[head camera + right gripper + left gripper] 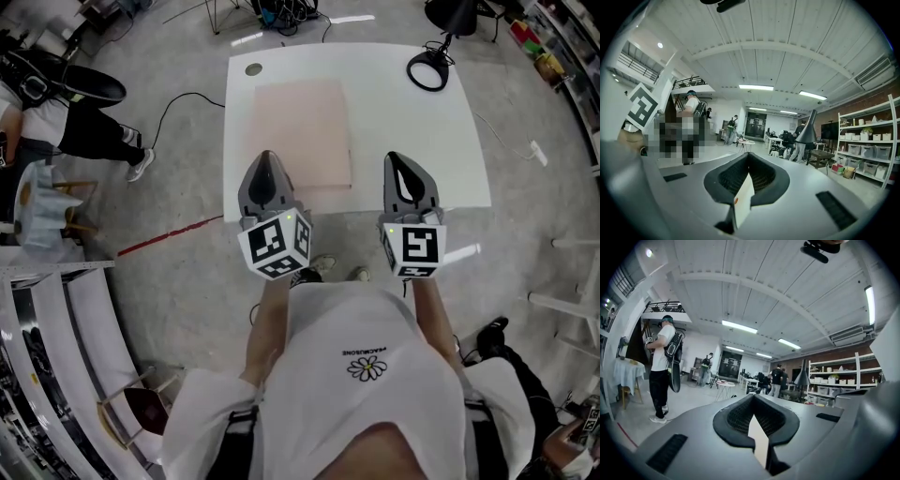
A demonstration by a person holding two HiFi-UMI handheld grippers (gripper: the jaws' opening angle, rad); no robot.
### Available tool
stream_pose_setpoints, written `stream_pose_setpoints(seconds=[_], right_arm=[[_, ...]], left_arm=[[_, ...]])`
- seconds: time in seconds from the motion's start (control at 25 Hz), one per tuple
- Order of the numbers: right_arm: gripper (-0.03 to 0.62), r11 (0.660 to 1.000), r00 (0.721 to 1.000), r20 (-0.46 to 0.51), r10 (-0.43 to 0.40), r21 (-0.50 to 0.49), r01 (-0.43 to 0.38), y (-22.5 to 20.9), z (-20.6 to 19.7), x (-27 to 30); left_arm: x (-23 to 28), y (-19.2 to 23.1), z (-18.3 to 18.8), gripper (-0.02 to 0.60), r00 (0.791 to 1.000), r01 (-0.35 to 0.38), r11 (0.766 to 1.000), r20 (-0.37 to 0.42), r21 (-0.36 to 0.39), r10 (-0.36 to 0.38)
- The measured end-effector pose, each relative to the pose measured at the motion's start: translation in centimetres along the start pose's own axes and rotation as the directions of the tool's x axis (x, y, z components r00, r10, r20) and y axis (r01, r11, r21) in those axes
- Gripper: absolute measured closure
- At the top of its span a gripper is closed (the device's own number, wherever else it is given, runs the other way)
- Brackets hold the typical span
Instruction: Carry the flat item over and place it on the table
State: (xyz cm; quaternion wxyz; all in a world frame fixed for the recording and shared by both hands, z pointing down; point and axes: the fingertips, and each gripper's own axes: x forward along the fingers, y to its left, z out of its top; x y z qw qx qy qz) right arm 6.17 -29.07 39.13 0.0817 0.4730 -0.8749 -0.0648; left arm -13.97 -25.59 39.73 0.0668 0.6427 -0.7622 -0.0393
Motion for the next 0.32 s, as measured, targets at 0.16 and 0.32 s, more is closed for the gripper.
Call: stream_pose_setpoints(seconds=[0.16, 0.32], right_arm=[[0.582, 1.0, 1.0, -0.002, 0.004, -0.006, -0.004, 0.71, 0.0, 0.1], [0.582, 1.0, 1.0, -0.003, 0.005, -0.01, -0.005, 0.05, -0.05, 0.03]], left_arm=[[0.07, 0.54, -1.22, 0.565, 0.999, 0.014, 1.0, -0.046, -0.028, -0.016], [0.12, -0.02, -1.06, 0.565, 0.999, 0.012, 1.0, -0.037, -0.011, -0.012]])
